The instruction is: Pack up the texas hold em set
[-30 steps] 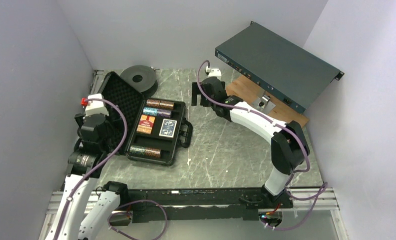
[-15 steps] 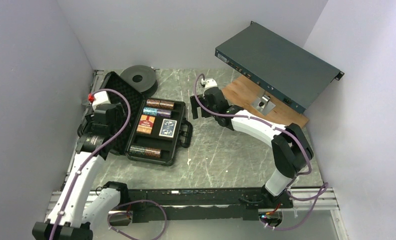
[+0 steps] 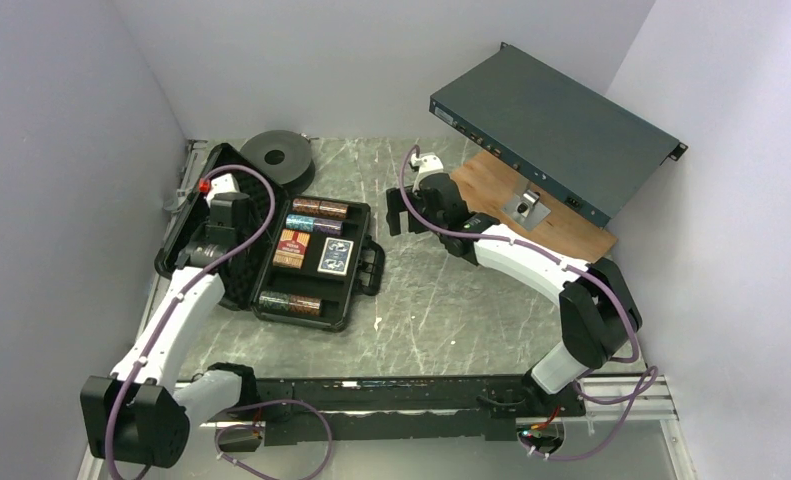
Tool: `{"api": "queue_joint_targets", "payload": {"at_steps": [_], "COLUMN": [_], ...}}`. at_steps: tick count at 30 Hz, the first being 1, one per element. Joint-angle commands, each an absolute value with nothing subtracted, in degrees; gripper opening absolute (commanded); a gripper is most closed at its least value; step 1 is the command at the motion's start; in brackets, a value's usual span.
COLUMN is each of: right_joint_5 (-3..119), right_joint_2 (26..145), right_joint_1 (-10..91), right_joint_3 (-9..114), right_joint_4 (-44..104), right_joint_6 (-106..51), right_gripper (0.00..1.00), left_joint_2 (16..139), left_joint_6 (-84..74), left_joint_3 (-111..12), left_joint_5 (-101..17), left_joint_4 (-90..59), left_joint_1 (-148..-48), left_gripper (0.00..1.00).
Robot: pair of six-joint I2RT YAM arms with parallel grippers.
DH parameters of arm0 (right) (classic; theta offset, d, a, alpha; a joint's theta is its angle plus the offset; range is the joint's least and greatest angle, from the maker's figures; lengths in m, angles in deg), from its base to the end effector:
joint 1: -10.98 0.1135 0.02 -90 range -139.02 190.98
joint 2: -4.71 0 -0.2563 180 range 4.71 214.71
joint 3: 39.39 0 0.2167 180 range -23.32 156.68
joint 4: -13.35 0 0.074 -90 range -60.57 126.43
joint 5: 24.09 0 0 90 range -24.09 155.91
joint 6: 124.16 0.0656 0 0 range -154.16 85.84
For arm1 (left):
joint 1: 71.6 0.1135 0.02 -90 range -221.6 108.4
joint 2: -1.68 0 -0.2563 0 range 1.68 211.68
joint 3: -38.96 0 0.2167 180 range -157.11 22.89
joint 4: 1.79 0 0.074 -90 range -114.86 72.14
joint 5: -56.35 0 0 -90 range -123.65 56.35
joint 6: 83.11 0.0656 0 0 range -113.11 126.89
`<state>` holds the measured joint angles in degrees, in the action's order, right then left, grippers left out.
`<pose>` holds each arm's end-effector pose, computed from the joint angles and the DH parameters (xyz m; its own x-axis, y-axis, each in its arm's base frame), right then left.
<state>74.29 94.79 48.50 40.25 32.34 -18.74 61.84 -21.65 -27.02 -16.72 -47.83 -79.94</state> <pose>0.2869 0.2083 0.2623 -0.5091 -0.0593 -0.8586 -0.3802 0.9105 0.1625 0.2130 -0.0119 0.2695 -0.5224 -0.3854 -0.7606 -0.3766 0.9046 -0.1996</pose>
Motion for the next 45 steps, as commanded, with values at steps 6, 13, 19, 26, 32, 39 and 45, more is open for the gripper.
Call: {"api": "queue_joint_targets", "payload": {"at_steps": [6,13,19,26,32,39,45], "right_joint_5": [71.86,68.53,66.18,64.42,63.86,63.56,63.70], "right_joint_2": [92.08,91.89,91.39,91.92,92.18,92.86,93.22], "right_joint_1": [47.47,45.99,44.68,43.91,43.54,43.41,43.28], "right_joint_3": [39.99,39.86,39.35,39.59,39.88,40.14,40.30], "right_joint_4": [29.67,29.69,29.69,29.68,29.71,30.13,30.38], "right_joint_6": [-18.14,-16.14,-15.00,-14.48,-14.34,-14.21,-14.30], "right_gripper": [1.00,1.00,1.00,1.00,1.00,1.00,1.00], "left_joint_2": [68.64,73.56,77.77,80.43,81.10,80.92,80.45], "left_joint_6": [-22.66,-20.55,-19.71,-19.38,-18.84,-19.41,-19.39], "left_joint_3": [-26.20,-26.10,-26.64,-25.63,-24.64,-22.36,-21.71], "left_joint_5": [-18.90,-21.87,-23.52,-24.82,-24.88,-25.54,-25.90], "left_joint_4": [-36.28,-32.54,-31.15,-29.72,-29.87,-29.40,-29.38], "left_joint_1": [-79.77,-79.77,-79.71,-79.68,-79.68,-79.69,-79.68], "left_gripper": [0.39,0.30,0.22,0.19,0.19,0.24,0.26]}}
